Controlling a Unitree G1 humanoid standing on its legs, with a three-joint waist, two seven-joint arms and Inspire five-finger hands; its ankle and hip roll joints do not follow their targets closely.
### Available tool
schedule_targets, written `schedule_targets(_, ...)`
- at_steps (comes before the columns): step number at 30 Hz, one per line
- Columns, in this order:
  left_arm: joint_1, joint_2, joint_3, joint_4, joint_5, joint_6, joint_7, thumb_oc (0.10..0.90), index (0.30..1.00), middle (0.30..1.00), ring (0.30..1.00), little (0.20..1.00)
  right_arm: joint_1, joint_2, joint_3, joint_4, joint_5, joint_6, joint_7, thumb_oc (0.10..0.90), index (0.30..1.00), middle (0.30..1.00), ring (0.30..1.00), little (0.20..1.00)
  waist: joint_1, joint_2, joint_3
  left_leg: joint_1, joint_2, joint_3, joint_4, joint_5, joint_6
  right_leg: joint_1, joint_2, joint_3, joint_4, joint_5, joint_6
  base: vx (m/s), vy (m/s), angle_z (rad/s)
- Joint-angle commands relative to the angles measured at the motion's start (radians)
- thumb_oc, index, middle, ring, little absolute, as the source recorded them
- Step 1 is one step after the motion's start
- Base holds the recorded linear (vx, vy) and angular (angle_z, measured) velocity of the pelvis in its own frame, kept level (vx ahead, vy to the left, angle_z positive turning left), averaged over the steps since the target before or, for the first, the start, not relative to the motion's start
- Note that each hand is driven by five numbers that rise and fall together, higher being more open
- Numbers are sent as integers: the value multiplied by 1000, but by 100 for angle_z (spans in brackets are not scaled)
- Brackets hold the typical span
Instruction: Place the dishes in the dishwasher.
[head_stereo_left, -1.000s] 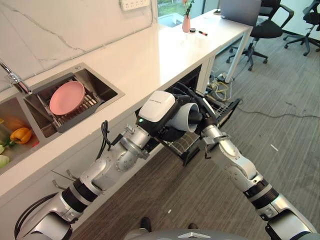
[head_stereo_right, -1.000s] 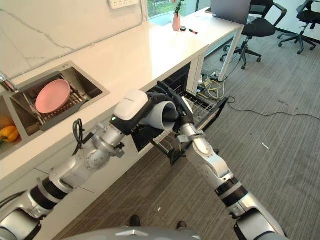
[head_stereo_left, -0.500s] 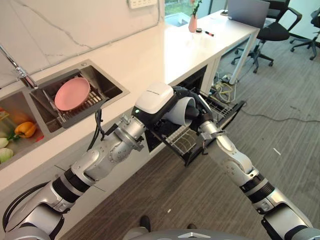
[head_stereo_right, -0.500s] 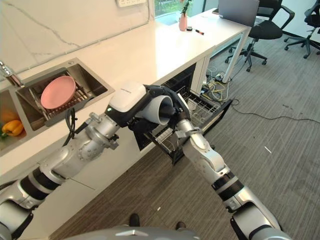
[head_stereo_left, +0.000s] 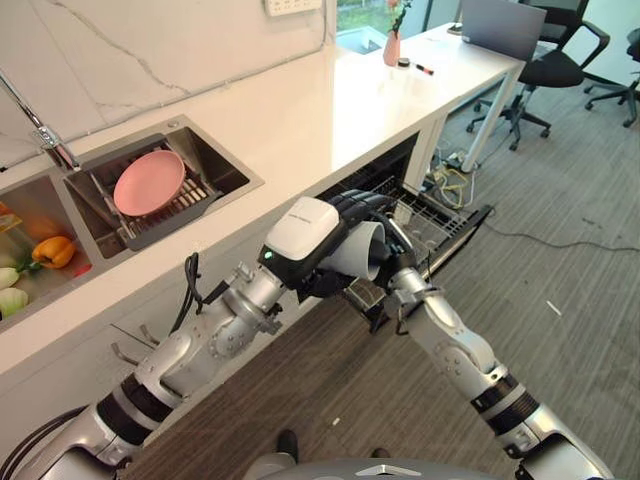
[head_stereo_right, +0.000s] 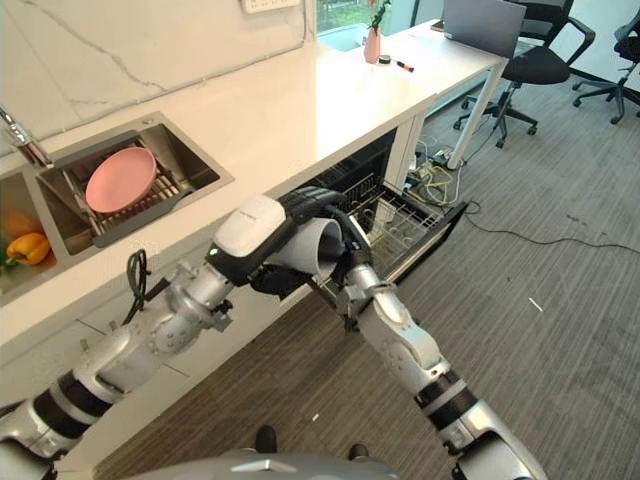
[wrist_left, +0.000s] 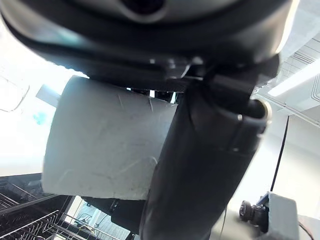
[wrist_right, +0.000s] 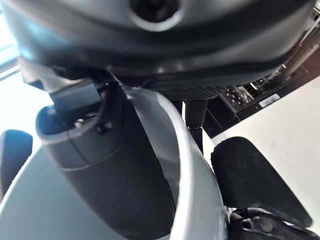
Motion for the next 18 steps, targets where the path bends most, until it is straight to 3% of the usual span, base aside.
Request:
schedule_targets(1,-135,-71,195,-46,-31,31,270,800,900,900,900,900,-19,26,-198,-52,77,-178,-44,400,300,300,300,300,33,10,-76,60,40,-11,9,-102,-36,20,-28,-37,15,-63,62,0,-5,7)
schedule_targets(9,51,-55,313,40,-40,30,274,800,900,900,900,900,-3,14,-344,-23,15,-229,-85,400,300,300,300,300,51,7,-72,47,40,-29,9,-96,-36,18,-27,-53,15,-64,59,1,0,7)
schedule_targets(18,255,-67,421,134,-116,34,229,800,900,900,900,900,-23,54,-482,4,78,-305,-122,400,300,300,300,300,90,4,-65,31,37,-53,9,-89,-35,19,-26,-75,15,-68,55,9,1,11)
